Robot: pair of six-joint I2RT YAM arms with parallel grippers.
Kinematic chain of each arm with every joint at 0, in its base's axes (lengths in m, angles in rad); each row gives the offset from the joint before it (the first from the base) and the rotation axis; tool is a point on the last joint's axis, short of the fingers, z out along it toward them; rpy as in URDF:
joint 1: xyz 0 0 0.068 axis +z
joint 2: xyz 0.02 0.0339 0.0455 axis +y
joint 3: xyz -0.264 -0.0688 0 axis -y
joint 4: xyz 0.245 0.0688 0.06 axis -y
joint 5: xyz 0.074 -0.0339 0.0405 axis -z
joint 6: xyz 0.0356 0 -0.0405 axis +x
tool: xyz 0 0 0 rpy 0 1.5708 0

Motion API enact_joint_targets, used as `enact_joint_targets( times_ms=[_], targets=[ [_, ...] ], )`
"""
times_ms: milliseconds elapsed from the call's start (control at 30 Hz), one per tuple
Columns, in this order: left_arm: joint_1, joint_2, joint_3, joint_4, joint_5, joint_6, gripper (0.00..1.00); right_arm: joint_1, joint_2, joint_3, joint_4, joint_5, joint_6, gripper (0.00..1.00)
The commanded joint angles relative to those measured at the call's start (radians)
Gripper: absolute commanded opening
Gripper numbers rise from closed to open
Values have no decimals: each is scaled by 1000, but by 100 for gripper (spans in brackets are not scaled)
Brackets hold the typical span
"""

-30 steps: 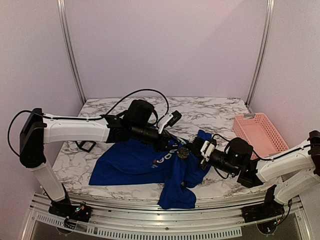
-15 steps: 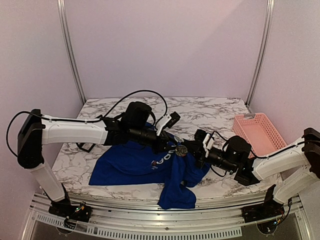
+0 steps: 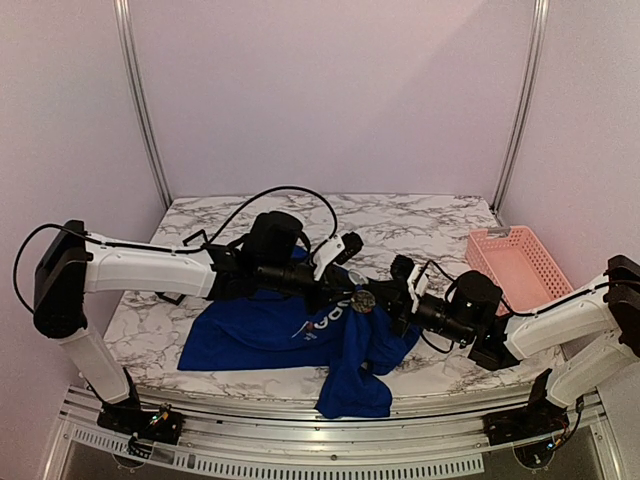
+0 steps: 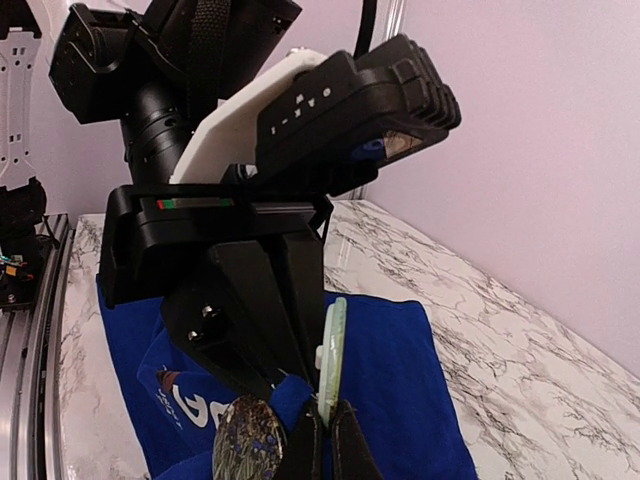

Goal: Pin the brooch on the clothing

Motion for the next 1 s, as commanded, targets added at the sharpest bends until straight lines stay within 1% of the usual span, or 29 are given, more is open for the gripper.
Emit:
enact_joint_targets(
  times_ms=[0, 67, 200, 233, 267, 333, 433, 500, 633, 800, 900, 967],
  targets=[
    [-6, -17, -34, 7, -79, 56, 18, 8, -21, 30, 73, -90, 43, 0],
    [-6, -46, -38, 10, -74, 93, 28, 5, -20, 13, 73, -77, 44, 0],
    [4, -90, -37, -38, -71, 154, 30, -6, -24, -6, 68, -79, 52, 0],
    [8, -93, -28, -67, -62, 160, 31, -9, -25, -7, 66, -82, 52, 0],
    [12, -98, -15, -95, -49, 166, 34, -10, -25, -6, 67, -85, 52, 0],
    [18, -107, 1, -181, -4, 190, 44, -14, -23, -1, 68, -87, 54, 0],
    [23, -126, 3, -254, 55, 241, 60, -23, -22, 0, 80, -100, 61, 0],
    [30, -136, -2, -279, 64, 255, 67, -31, -23, 0, 84, -114, 72, 0],
    [49, -161, -1, -289, 77, 264, 71, -50, -32, -3, 84, -178, 103, 0],
    [61, -189, 20, -287, 183, 277, 76, -60, -33, 0, 80, -217, 118, 0],
    [72, -203, 15, -218, 190, 213, 77, -69, -33, 0, 86, -253, 119, 0],
    [88, -202, -9, -135, 197, 178, 75, -74, -34, 1, 91, -297, 120, 0]
  ],
)
